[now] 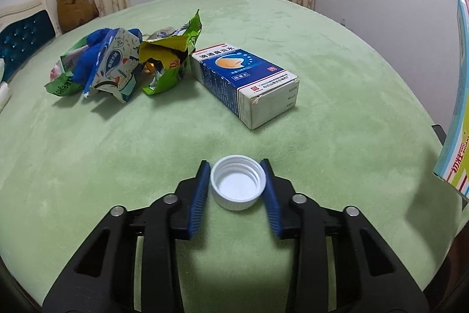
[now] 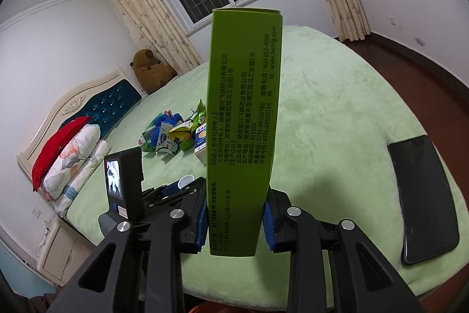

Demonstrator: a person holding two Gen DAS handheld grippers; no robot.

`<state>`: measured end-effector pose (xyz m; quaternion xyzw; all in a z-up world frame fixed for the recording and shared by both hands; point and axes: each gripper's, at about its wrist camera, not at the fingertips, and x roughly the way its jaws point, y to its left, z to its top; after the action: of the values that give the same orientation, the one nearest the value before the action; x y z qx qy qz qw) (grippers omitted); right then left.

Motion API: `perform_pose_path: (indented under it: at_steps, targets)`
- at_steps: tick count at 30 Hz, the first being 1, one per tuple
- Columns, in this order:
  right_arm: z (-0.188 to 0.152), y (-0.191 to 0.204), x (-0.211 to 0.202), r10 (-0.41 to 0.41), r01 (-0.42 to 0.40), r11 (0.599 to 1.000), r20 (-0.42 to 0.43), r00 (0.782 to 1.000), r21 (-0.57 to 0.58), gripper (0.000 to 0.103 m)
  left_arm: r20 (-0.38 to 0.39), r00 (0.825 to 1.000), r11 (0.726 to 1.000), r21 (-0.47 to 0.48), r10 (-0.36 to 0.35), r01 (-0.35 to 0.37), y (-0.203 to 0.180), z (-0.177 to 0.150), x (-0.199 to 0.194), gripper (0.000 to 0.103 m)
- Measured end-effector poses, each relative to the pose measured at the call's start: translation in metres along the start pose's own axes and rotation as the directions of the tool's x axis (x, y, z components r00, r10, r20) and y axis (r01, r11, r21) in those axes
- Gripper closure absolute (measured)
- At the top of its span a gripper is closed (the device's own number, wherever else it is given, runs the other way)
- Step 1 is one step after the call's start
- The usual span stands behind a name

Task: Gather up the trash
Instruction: 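Grasp the white bottle cap with the left tool while the right tool holds the green box, then carry the bottle cap and green box over the orange bucket with both tools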

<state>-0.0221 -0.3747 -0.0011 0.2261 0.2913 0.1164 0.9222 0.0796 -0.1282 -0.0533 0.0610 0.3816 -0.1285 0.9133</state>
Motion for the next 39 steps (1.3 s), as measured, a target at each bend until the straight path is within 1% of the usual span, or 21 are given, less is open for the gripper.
perform_pose_path:
  at_steps: [7,15,22,26,29,33,37,39]
  targets:
    - [-0.006,0.003,-0.004,0.02,-0.02,1.0,-0.014,1.0,-0.008,0.073,0.007,1.0,0.999,-0.047,-0.021,0.021,0.008,-0.002,-0.008,0.071]
    - [-0.017,0.012,-0.005,0.042,-0.043,0.998,-0.04,0.998,-0.036,0.073,0.02,1.0,0.998,-0.063,-0.014,0.015,0.019,-0.007,-0.027,0.071]
    - [-0.023,0.025,-0.009,0.064,-0.067,0.996,-0.056,0.996,-0.059,0.073,0.042,0.999,0.998,-0.07,0.002,0.001,0.032,-0.008,-0.053,0.071]
    - [-0.031,0.031,-0.009,0.089,-0.095,0.994,-0.09,0.992,-0.06,0.073,0.056,0.998,0.998,-0.056,0.016,-0.013,0.037,-0.011,-0.073,0.071]
    - [-0.042,0.035,-0.01,0.101,-0.109,0.992,-0.124,0.987,-0.063,0.073,0.062,0.998,0.999,-0.045,0.022,-0.02,0.04,-0.018,-0.09,0.071]
    - [-0.059,0.041,-0.016,0.114,-0.13,0.988,-0.175,0.978,-0.084,0.073,0.065,0.998,0.999,-0.033,0.011,-0.009,0.04,-0.034,-0.111,0.071]
    - [-0.071,0.045,-0.019,0.129,-0.15,0.985,-0.218,0.967,-0.081,0.073,0.05,0.999,1.0,-0.022,-0.006,0.007,0.038,-0.054,-0.127,0.071]
    - [-0.076,0.046,-0.021,0.126,-0.154,0.983,-0.24,0.963,-0.102,0.073,0.045,0.999,1.0,-0.013,-0.02,0.02,0.038,-0.066,-0.135,0.071]
